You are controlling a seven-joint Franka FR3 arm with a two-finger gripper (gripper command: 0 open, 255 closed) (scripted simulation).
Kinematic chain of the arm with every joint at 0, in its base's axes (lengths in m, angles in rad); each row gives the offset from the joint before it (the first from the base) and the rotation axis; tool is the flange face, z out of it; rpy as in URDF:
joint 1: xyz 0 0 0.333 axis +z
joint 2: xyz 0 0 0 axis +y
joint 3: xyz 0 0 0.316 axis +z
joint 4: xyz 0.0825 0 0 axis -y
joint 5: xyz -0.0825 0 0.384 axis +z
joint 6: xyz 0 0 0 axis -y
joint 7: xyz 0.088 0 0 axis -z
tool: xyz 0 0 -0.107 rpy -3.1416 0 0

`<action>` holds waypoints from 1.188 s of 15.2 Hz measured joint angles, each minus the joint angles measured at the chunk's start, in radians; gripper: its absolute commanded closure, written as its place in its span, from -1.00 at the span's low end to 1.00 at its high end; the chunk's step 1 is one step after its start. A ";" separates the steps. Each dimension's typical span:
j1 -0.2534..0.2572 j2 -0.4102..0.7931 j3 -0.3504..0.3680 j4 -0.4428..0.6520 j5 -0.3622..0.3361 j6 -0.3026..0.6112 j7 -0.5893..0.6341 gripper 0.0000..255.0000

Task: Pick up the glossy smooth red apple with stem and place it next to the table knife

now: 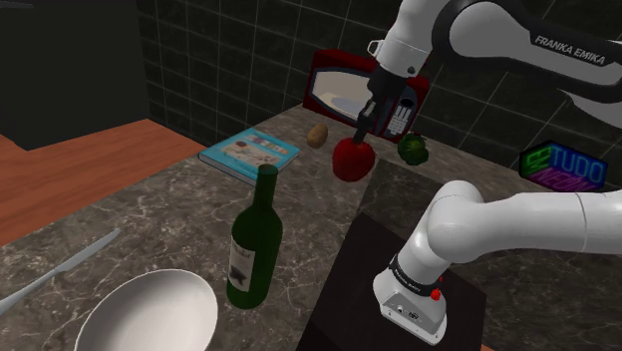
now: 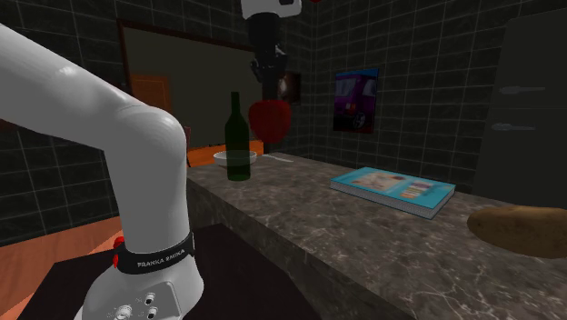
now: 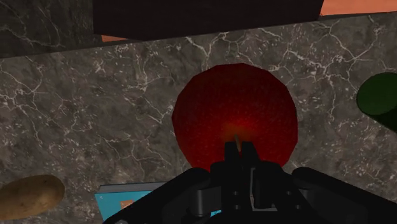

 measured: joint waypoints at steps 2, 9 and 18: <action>0.006 0.055 0.028 0.025 0.017 0.029 0.025 1.00; 0.012 0.303 0.142 0.180 0.060 0.128 0.129 1.00; -0.003 0.637 0.288 0.451 0.030 0.192 0.285 1.00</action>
